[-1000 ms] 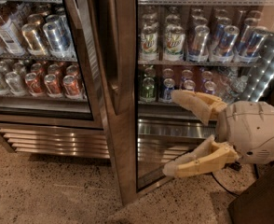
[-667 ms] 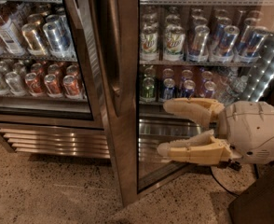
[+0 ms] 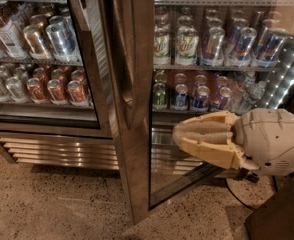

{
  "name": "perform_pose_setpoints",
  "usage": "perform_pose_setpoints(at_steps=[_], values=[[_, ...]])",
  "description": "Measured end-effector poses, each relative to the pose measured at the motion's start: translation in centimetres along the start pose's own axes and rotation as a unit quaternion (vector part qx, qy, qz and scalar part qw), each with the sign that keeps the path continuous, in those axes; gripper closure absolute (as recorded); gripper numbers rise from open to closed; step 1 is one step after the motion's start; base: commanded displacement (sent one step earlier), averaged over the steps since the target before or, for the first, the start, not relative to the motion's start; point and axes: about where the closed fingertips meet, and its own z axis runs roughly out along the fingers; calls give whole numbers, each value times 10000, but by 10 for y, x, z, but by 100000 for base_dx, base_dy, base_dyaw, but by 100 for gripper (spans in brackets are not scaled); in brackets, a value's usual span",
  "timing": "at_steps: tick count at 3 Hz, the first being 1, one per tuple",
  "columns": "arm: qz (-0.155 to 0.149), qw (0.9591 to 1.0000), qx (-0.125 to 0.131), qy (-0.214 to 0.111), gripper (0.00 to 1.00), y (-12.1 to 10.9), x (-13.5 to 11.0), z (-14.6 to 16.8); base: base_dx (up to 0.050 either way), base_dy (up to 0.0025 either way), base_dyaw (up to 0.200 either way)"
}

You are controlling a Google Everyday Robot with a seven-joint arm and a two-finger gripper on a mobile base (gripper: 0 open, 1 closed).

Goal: Open right fridge door

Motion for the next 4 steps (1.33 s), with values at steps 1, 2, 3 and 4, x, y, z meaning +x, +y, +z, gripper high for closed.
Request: perform_pose_setpoints(at_steps=[1, 2, 3, 4], values=[[-9, 10000, -46, 0, 100, 6, 4, 2, 0, 0, 0], [-88, 9998, -173, -4, 100, 26, 18, 2, 0, 0, 0], [-376, 9986, -381, 11, 100, 76, 48, -5, -5004, 11, -70], [-376, 9986, -381, 11, 100, 76, 48, -5, -4999, -2, 18]])
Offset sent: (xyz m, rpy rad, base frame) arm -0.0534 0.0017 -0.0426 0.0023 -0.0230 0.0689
